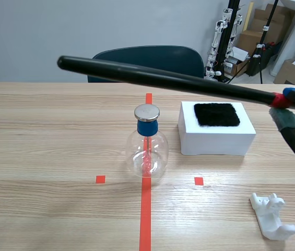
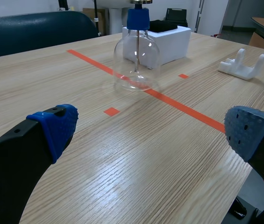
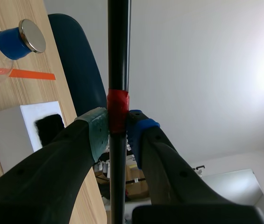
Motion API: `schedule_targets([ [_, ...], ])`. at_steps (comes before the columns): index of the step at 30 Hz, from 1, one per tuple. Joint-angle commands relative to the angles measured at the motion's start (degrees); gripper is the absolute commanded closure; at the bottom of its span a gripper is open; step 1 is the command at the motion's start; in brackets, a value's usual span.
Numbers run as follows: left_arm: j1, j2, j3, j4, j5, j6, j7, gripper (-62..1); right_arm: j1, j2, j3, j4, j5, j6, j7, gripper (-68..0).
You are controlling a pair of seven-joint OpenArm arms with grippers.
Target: Do the electroscope experiment. move the rod toward and away from the electroscope
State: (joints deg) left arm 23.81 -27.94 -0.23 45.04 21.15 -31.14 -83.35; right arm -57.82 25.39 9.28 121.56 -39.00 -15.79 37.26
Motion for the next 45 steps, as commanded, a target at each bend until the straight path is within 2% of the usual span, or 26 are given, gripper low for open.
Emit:
schedule_targets([
  [1, -0.15, -0.20, -0.31, 0.42, -0.57, -0.09, -0.83, -62.3, 0.02, 0.00, 0.02, 0.92, 0.68, -0.83, 0.66, 0.0],
  [19, -0.15, -0.20, -0.31, 0.42, -0.57, -0.09, -0.83, -62.3, 0.02, 0.00, 0.02, 0.90, -0.44, -0.83, 1.68, 0.0],
  [23, -0.15, -0.20, -0.31, 0.42, -0.57, -0.09, -0.83, -62.3, 0.24, 0.07, 0.35, 0.90, -0.42, -0.90, 0.37, 0.0],
  [26, -0.15, -0.20, -0.31, 0.42, -0.57, -0.09, -0.83, -62.3, 0.55, 1.14, 1.33, 0.90, -0.20, -0.90, -2.69, 0.0],
  [33, -0.15, -0.20, -0.31, 0.42, -0.57, -0.09, -0.83, -62.3, 0.55, 7.28, 5.64, 0.90, 1.14, -0.87, -12.00, 0.0],
  [41, -0.15, -0.20, -0.31, 0.42, -0.57, -0.09, -0.81, -62.3, 1.01, 15.56, 11.43, 0.50, 2.40, -0.87, -24.87, 0.0],
  [45, -0.15, -0.20, -0.31, 0.42, -0.57, -0.09, -0.81, -62.3, 3.43, 20.09, 12.22, -2.12, 2.12, -0.87, -31.36, 0.0],
])
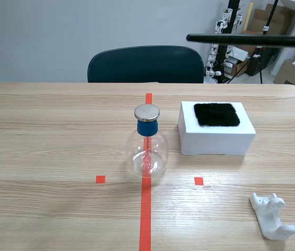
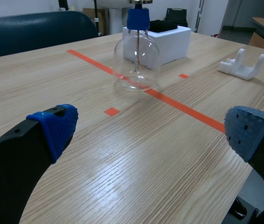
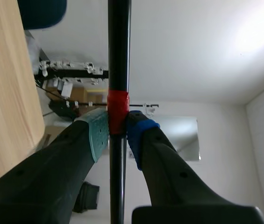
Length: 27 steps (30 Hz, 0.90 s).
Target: Do the electroscope experiment. move the rod toward and away from the electroscope
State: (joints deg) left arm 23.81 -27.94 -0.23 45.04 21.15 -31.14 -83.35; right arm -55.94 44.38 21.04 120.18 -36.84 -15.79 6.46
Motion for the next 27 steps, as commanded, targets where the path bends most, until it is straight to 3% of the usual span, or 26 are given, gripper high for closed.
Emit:
schedule_targets([
  [1, -0.15, -0.20, -0.31, 0.42, -0.57, -0.09, -0.81, -62.3, 2.19, 2.21, 0.46, -1.81, 0.00, -0.87, -1.68, 0.0],
  [9, -0.15, -0.20, -0.31, 0.42, -0.57, -0.09, -0.81, -62.3, 7.58, 7.93, 0.39, -10.08, -0.07, -0.87, -4.57, 0.0],
  [17, -0.15, -0.20, -0.31, 0.42, -0.57, -0.09, -0.81, -62.3, 9.33, 12.13, -1.18, -10.12, -2.71, -0.87, -7.26, 0.0],
  [22, -0.15, -0.20, -0.31, 0.42, -0.57, -0.09, -0.83, -62.3, 14.08, 12.11, -8.20, -8.28, -9.25, -0.94, -13.51, 0.0],
  [27, -0.15, -0.20, -0.31, 0.42, -0.57, -0.09, -0.83, -62.3, 21.86, 10.75, -19.12, -7.67, -16.09, -0.87, -17.86, 0.0],
])
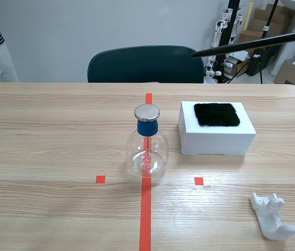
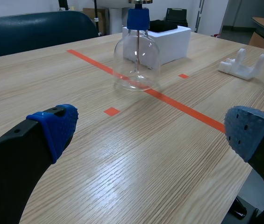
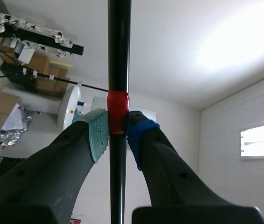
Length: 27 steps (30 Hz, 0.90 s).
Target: Do the electroscope experiment. move the rod toward and away from the electroscope
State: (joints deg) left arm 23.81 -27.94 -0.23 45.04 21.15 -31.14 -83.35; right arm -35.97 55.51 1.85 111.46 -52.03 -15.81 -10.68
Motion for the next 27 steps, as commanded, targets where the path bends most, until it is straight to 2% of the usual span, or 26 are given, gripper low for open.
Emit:
schedule_targets([
  [1, -0.15, -0.20, -0.31, 0.42, -0.57, -0.09, -0.83, -62.3, 3.50, -1.09, -2.23, 1.05, -2.69, -0.83, -1.44, 0.0],
  [5, -0.15, -0.20, -0.31, 0.42, -0.57, -0.09, -0.83, -62.3, 9.14, -4.31, -10.34, 1.05, -9.51, -0.26, -4.50, 0.0],
  [9, -0.15, -0.20, -0.31, 0.42, -0.57, -0.09, -0.83, -62.3, 13.29, -6.67, -16.28, 0.98, -14.21, 5.16, -6.58, 0.0],
  [12, -0.15, -0.20, -0.31, 0.42, -0.57, -0.09, -0.83, -62.3, 15.37, -8.04, -19.87, 0.59, -17.05, 6.93, -8.52, 0.0],
  [22, -0.15, -0.20, -0.31, 0.42, -0.57, -0.09, -0.83, -62.3, 18.99, -11.41, -26.36, -2.80, -23.50, 11.65, -9.40, 0.0],
  [27, -0.15, -0.20, -0.31, 0.42, -0.57, -0.09, -0.83, -62.3, 18.99, -12.35, -26.67, -4.09, -24.33, 11.65, -9.42, 0.0],
])
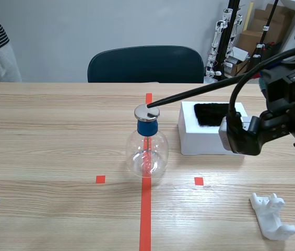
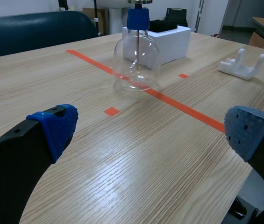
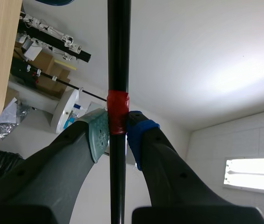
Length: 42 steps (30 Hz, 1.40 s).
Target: Do the electroscope experiment. move the rod toward and away from the electroscope
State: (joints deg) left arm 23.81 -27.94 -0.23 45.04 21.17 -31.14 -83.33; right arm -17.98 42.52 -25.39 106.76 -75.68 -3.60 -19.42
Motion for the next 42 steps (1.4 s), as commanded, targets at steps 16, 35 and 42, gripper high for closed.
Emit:
schedule_targets([
  [16, -0.15, -0.20, -0.31, 0.42, -0.59, -0.09, -0.85, -62.3, 0.76, 0.68, 1.68, 1.88, 1.66, -1.36, -0.83, 0.0],
  [35, -0.15, -0.20, -0.31, 0.42, -0.59, -0.09, -0.83, -62.3, -26.73, -1.18, 38.21, 19.65, 27.69, -6.23, 14.69, 0.0],
  [42, -0.15, -0.20, -0.31, 0.42, -0.59, -0.09, -0.85, -62.3, -40.52, -10.60, 50.56, 19.76, 38.25, -6.23, 35.10, 0.0],
])
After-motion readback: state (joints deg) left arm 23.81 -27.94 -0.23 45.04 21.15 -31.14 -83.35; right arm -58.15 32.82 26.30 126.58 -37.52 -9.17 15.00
